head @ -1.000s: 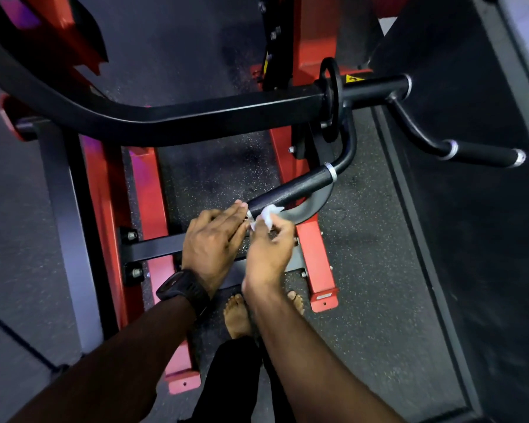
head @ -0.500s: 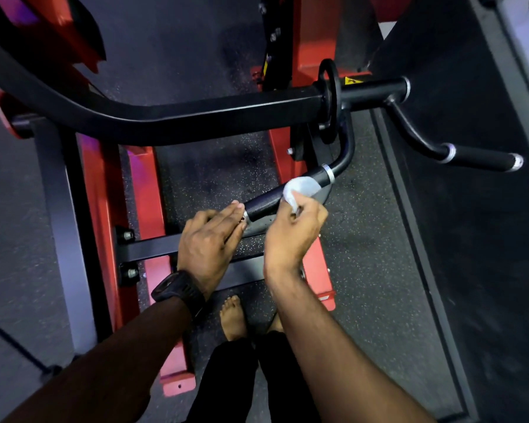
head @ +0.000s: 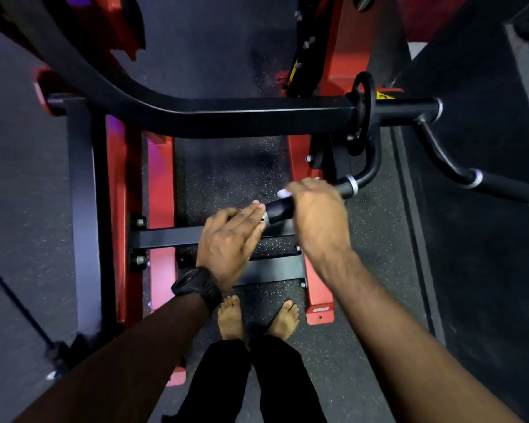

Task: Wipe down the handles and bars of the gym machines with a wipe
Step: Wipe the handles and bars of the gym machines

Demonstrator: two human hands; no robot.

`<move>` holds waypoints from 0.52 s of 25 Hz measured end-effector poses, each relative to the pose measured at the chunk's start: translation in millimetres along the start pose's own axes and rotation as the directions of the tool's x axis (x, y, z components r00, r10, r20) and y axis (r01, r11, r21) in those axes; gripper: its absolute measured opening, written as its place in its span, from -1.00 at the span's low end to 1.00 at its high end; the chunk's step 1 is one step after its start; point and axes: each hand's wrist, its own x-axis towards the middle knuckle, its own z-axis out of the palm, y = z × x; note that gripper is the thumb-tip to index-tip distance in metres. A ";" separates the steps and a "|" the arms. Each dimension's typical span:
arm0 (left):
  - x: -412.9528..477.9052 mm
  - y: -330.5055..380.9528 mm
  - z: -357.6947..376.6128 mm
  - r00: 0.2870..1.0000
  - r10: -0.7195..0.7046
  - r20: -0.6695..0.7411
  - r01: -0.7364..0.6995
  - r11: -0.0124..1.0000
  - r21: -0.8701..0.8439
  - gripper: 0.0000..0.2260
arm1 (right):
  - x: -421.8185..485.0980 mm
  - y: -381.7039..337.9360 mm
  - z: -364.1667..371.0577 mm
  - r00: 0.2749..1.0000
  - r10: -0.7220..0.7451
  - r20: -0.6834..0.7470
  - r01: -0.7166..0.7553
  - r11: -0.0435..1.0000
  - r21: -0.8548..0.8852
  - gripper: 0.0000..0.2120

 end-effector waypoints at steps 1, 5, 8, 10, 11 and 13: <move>-0.6 0.4 0.2 1.000 0.003 0.003 -0.003 1.000 0.007 -0.67 | -1.2 -1.7 1.1 0.994 -0.096 0.047 0.098 0.995 -0.031 -0.72; 0.6 -1.2 1.8 1.000 -0.008 -0.013 0.009 1.000 0.018 -0.69 | 5.4 21.3 -6.3 1.000 -0.001 0.006 0.002 0.987 -0.158 -0.67; -0.3 0.0 2.3 1.000 0.005 -0.023 -0.005 1.000 -0.005 -0.69 | 0.8 15.8 -2.9 0.986 -0.138 0.089 0.150 0.978 -0.147 -0.70; 0.0 -1.5 1.2 0.999 0.020 -0.027 -0.021 1.000 -0.007 -0.69 | 3.8 19.3 -5.6 0.982 -0.165 0.090 0.179 0.966 -0.185 -0.72; 0.4 -2.8 0.4 0.999 0.026 -0.022 -0.026 1.000 -0.002 -0.69 | 7.6 22.5 -8.1 0.996 -0.068 0.054 0.076 0.983 -0.169 -0.72; 1.2 -4.6 -0.1 0.999 0.033 -0.012 -0.033 0.999 0.012 -0.69 | 8.8 18.8 -9.5 0.998 -0.027 0.057 0.035 0.989 -0.143 -0.69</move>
